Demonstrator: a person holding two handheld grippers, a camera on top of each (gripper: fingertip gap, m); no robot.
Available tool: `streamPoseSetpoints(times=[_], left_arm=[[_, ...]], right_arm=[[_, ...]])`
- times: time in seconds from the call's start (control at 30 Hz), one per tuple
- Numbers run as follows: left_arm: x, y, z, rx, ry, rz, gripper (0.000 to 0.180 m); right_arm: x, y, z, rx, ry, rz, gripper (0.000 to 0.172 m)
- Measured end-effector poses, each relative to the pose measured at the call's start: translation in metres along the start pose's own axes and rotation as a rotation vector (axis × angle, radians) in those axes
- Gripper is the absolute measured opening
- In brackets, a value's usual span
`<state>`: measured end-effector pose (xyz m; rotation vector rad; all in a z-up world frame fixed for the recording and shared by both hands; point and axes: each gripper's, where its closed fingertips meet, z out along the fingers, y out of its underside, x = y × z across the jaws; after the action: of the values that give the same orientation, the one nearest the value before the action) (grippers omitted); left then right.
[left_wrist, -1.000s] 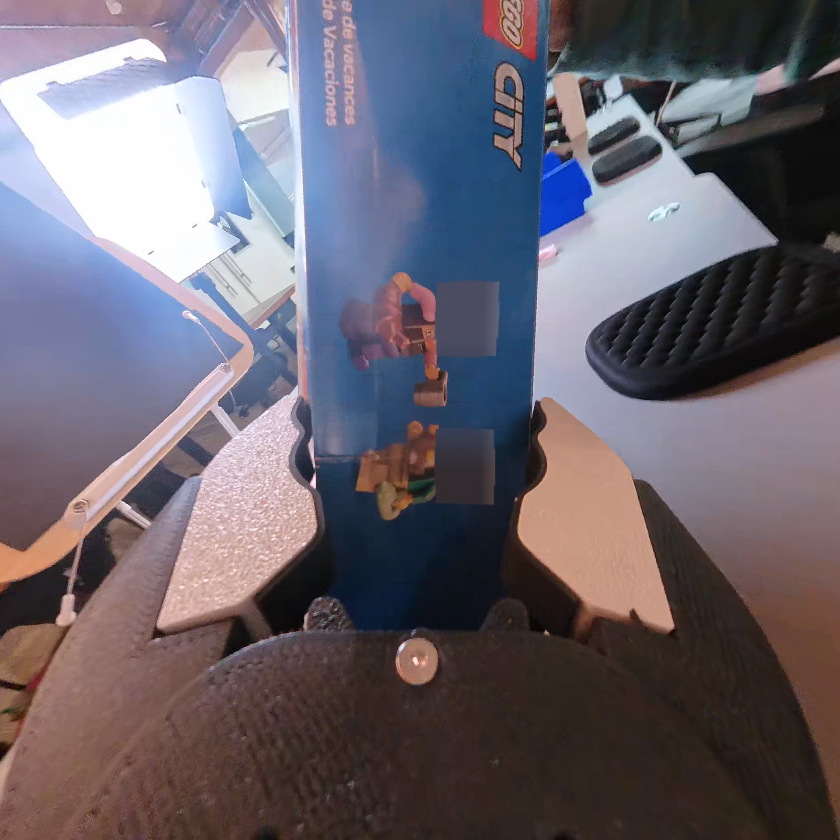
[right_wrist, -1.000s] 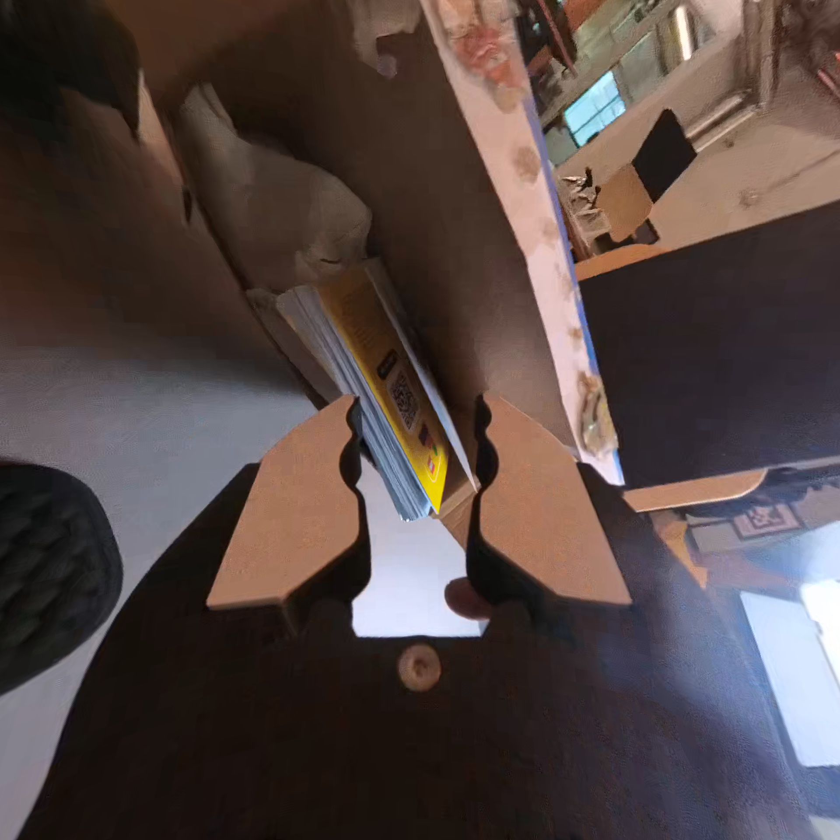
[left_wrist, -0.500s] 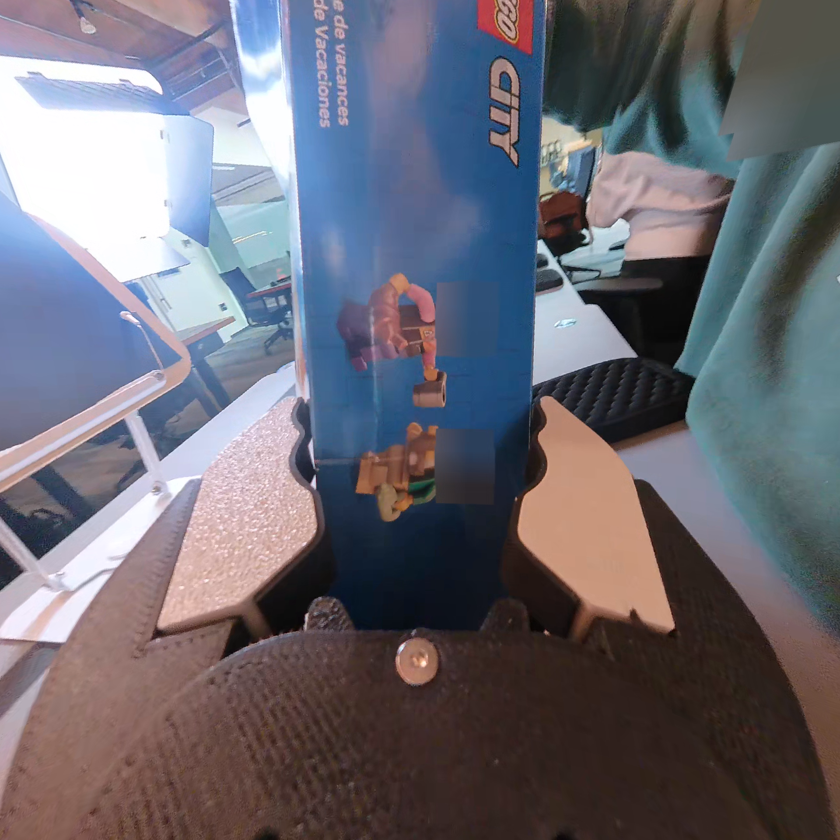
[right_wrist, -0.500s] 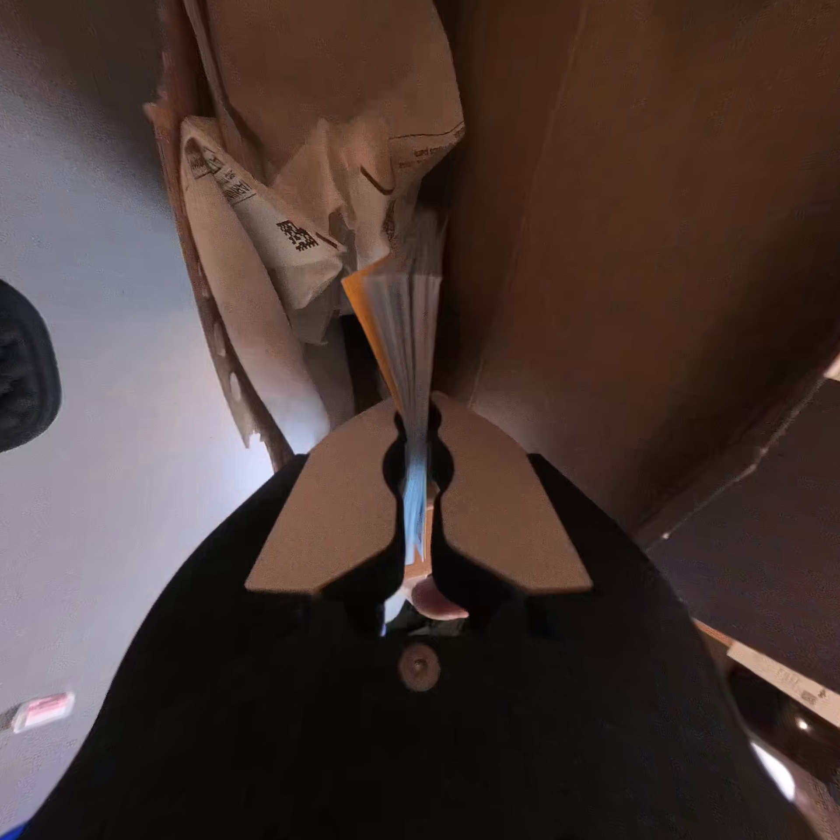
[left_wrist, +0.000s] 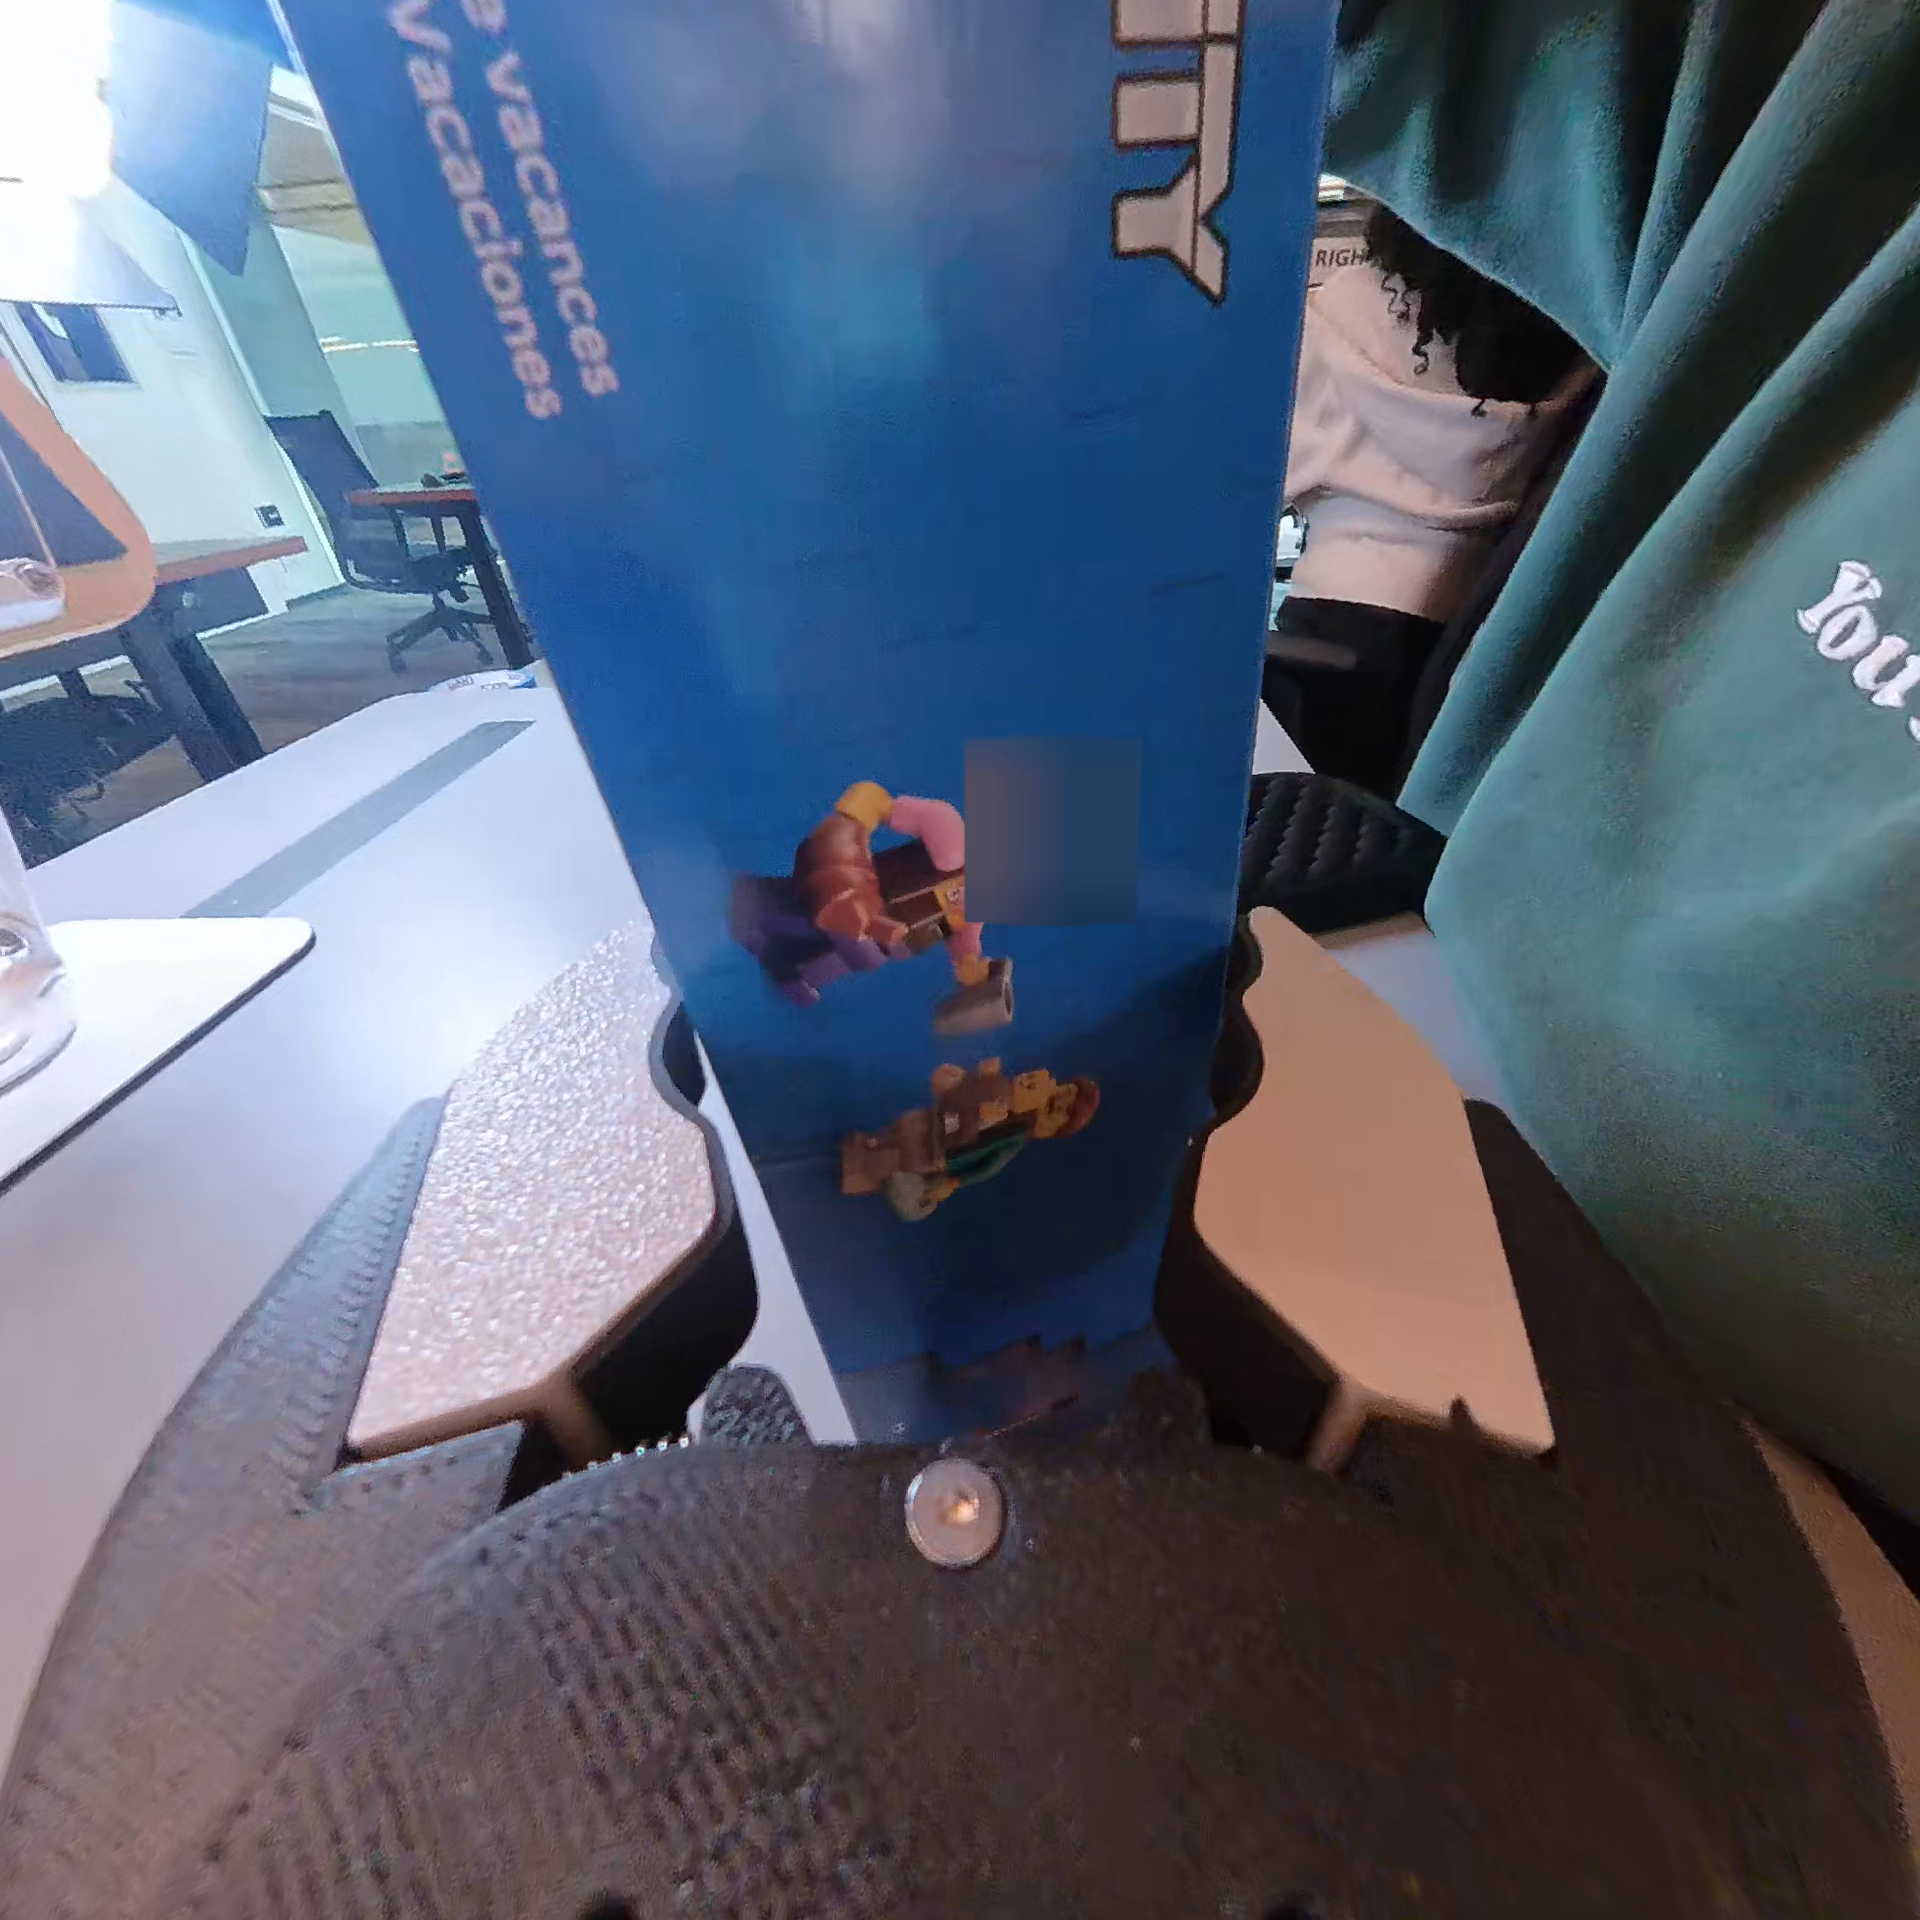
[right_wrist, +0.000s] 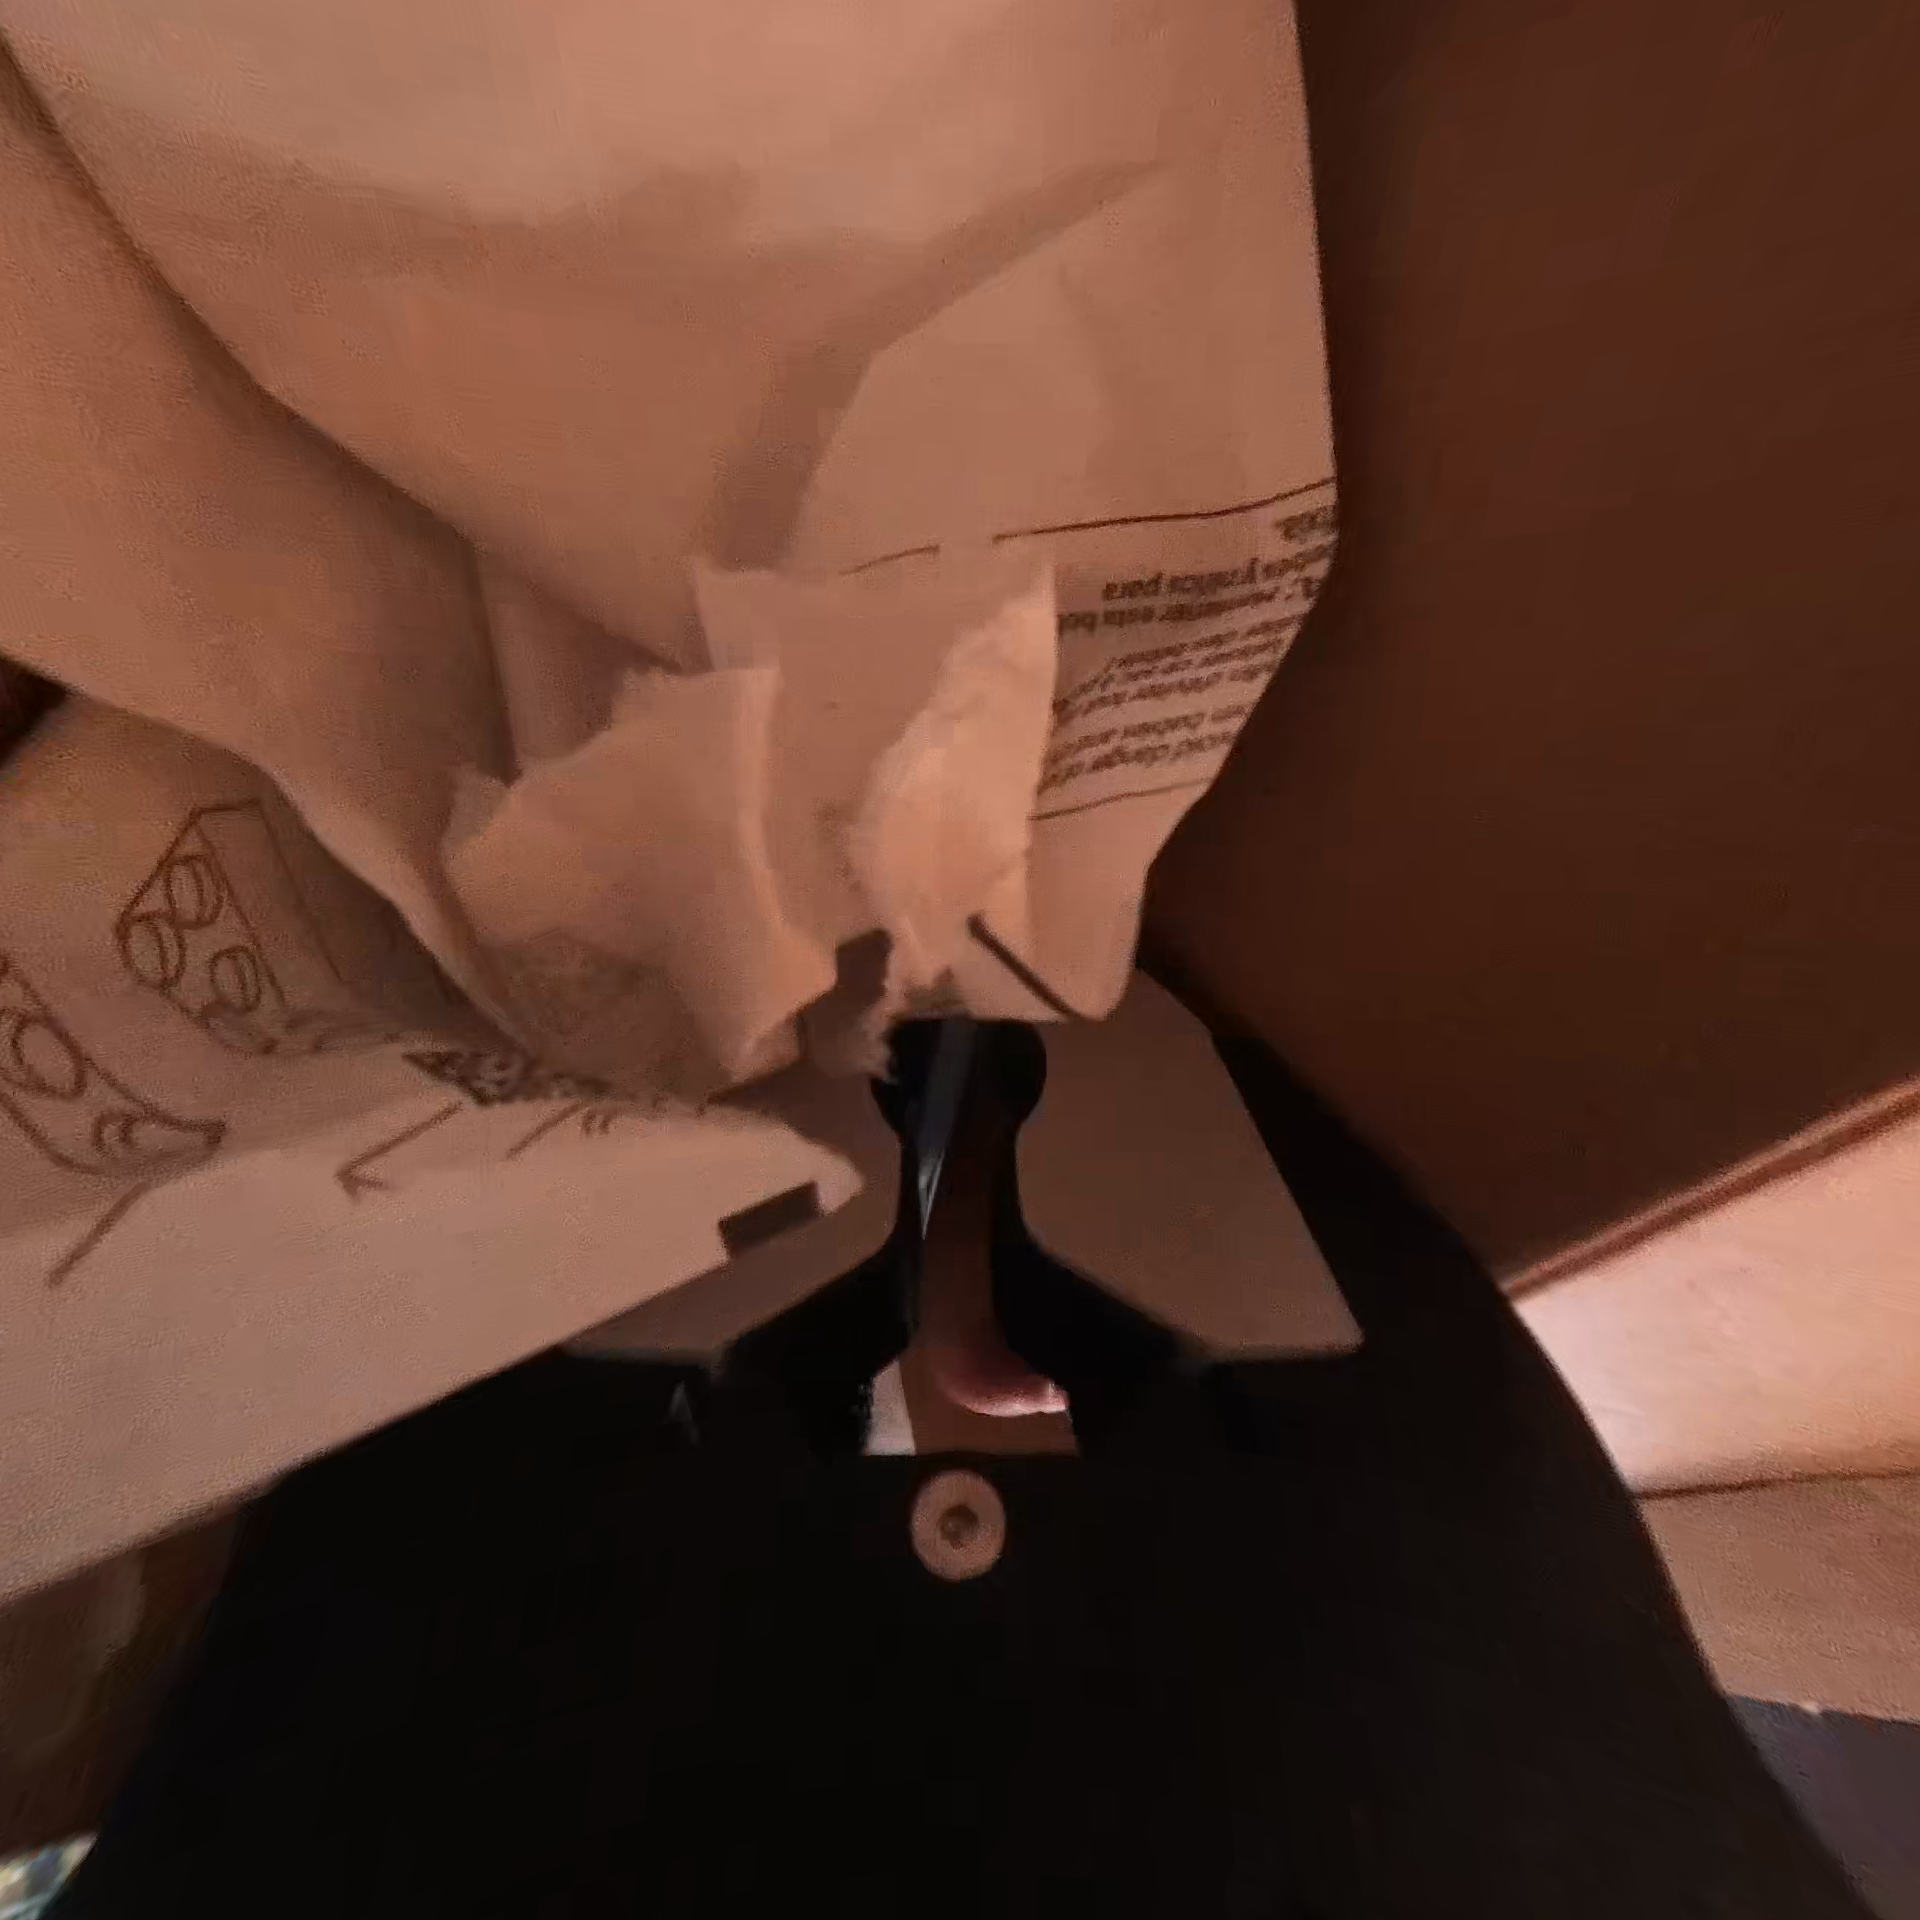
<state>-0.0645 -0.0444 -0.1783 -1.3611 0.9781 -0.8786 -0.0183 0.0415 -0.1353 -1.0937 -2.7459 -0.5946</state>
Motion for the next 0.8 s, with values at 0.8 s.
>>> streamPoseSetpoints(times=[0.8], left_arm=[[-0.002,-0.127,0.001,-0.162,-0.572,0.717,0.088]], right_arm=[[-0.03,0.083,-0.068,1.491,0.607,0.578,0.077]])
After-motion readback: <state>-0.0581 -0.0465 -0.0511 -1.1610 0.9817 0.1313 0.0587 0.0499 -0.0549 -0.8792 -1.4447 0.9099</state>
